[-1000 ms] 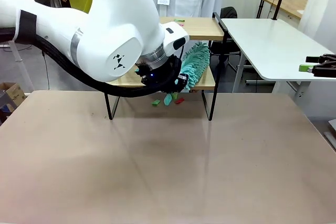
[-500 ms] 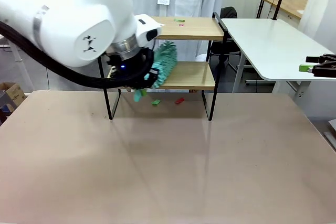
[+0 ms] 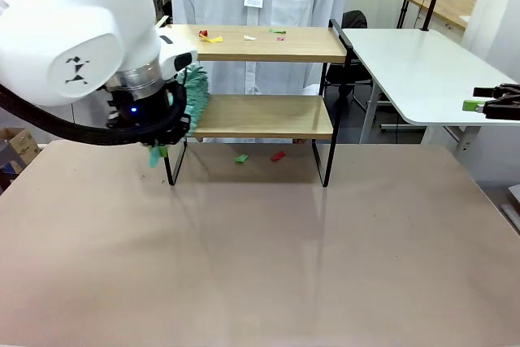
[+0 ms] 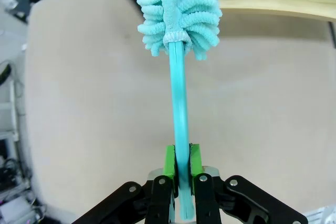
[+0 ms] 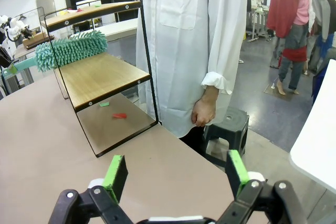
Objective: Clean the shelf.
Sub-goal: Clean the specific section of the Shelf indicated by the human with the Duster.
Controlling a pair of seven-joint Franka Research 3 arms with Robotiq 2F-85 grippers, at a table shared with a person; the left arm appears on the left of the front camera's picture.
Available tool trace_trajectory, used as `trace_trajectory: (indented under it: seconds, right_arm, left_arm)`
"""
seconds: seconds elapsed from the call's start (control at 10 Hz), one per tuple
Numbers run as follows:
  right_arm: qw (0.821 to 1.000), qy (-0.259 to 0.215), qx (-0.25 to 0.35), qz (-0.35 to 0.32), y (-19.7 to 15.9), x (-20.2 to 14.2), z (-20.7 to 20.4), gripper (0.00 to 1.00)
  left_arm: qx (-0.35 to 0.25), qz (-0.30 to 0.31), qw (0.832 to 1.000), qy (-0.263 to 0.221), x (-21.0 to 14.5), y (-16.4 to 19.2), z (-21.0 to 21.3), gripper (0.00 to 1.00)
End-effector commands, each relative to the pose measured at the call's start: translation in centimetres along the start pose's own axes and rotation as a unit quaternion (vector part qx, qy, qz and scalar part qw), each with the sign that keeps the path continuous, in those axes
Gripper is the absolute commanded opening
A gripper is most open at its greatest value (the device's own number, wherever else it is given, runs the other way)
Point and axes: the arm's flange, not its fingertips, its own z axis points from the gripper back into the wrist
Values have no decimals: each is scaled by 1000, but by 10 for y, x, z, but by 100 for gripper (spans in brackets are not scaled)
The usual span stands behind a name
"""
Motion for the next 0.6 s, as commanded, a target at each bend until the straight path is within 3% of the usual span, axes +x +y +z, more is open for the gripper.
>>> trace_trajectory:
  seconds: [0.0,0.3,0.4,0.5]
  right_arm:
    - [1000,2,-1,3,0,3,1,100]
    - [1000,2,-1,3,0,3,1,100]
    - [1000,2,-1,3,0,3,1,100]
    - [1000,2,-1,3,0,3,1,100]
  left_arm:
    - [100,16,995,-21,-14,-2,15,13]
    - [202,-15,976,-80,-30,-28,30,13]
    - [163,-57,980,-97,-35,-41,35,13]
    - [142,-37,987,-64,-32,-26,25,13]
